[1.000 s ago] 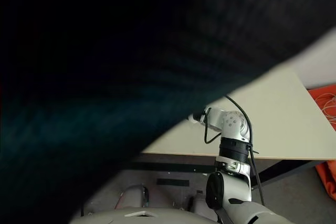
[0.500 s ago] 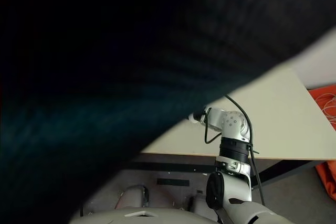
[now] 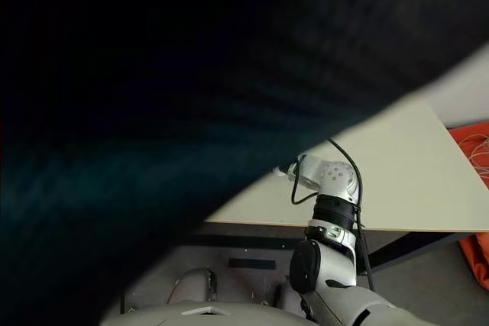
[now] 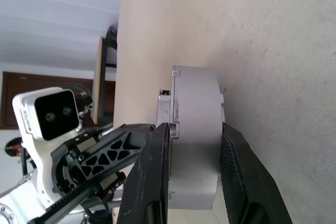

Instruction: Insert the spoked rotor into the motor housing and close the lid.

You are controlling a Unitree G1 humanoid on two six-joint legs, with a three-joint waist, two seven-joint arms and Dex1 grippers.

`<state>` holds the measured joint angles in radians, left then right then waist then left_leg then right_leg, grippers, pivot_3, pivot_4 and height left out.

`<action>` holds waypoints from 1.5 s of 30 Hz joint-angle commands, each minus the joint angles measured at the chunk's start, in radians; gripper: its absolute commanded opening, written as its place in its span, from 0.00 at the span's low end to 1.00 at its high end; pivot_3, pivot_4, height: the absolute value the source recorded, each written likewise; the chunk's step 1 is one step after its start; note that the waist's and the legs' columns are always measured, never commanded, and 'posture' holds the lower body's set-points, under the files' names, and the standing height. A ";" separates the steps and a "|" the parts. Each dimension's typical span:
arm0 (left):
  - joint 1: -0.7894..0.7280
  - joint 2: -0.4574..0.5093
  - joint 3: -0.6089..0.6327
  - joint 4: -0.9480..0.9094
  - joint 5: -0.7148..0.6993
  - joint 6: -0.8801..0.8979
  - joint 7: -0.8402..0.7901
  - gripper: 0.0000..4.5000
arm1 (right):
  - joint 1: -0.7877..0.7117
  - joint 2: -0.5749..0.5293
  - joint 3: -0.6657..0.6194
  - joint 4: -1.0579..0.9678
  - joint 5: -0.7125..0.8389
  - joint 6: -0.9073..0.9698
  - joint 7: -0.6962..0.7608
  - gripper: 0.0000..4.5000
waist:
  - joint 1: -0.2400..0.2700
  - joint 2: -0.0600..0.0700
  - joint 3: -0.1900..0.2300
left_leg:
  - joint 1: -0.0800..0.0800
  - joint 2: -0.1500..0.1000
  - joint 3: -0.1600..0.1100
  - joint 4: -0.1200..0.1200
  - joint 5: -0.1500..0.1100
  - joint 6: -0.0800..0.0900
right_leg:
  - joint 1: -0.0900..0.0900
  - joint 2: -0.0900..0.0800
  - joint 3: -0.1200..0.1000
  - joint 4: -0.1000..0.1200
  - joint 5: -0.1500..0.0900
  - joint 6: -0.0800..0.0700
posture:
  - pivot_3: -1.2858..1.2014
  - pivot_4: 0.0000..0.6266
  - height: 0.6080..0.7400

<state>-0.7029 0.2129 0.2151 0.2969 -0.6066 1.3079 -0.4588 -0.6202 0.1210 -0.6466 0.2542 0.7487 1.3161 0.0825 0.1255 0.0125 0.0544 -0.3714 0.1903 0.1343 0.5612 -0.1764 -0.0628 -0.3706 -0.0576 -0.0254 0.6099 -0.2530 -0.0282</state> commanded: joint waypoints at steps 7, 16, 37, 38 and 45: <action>-0.005 -0.005 0.039 -0.023 -0.039 -0.006 -0.011 0.00 | -0.096 0.029 -0.106 0.039 0.169 -0.065 -0.054 0.25 | 0.002 0.000 0.000 | -0.002 0.000 0.000 0.000 -0.001 0.001 | -0.001 0.000 -0.001 0.000 0.000 0.000 | 0.52 0.00 1.00; -0.018 -0.030 0.149 -0.001 -0.102 -0.005 0.016 0.00 | -0.126 0.012 -0.118 0.059 0.277 -0.162 -0.083 0.25 | 0.001 0.000 0.000 | -0.002 0.000 0.000 0.000 -0.001 0.001 | -0.001 0.000 -0.001 0.000 0.000 0.000 | 0.52 0.00 1.00; -0.037 -0.086 0.309 0.075 -0.199 -0.013 0.109 0.27 | -0.097 -0.041 -0.016 0.019 0.362 -0.173 -0.115 0.25 | 0.005 0.000 0.000 | -0.003 0.000 0.000 0.001 -0.001 0.001 | -0.001 0.000 -0.002 0.000 0.000 0.001 | 0.52 0.00 1.00; -0.036 -0.084 0.306 0.073 -0.198 -0.012 0.108 0.35 | -0.098 -0.043 -0.013 0.020 0.363 -0.174 -0.116 0.25 | 0.005 0.000 0.000 | -0.003 0.000 0.000 0.001 -0.001 0.001 | -0.001 0.000 -0.002 0.000 0.000 0.001 | 0.52 0.00 1.00; -0.036 -0.064 0.315 0.083 -0.215 0.005 0.110 0.85 | -0.095 -0.055 -0.002 0.029 0.367 -0.180 -0.117 0.25 | 0.005 0.000 0.000 | -0.003 0.000 -0.001 0.001 -0.001 0.001 | -0.001 0.000 -0.002 0.000 0.000 0.001 | 0.52 0.00 1.00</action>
<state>-0.7185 0.1434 0.5223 0.3993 -0.7876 1.3069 -0.3365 -0.6916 0.0647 -0.6692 0.3288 1.0601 1.1356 -0.0501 0.1303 0.0124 0.0546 -0.3743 0.1900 0.1338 0.5618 -0.1771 -0.0616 -0.3717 -0.0575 -0.0273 0.6098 -0.2526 -0.0276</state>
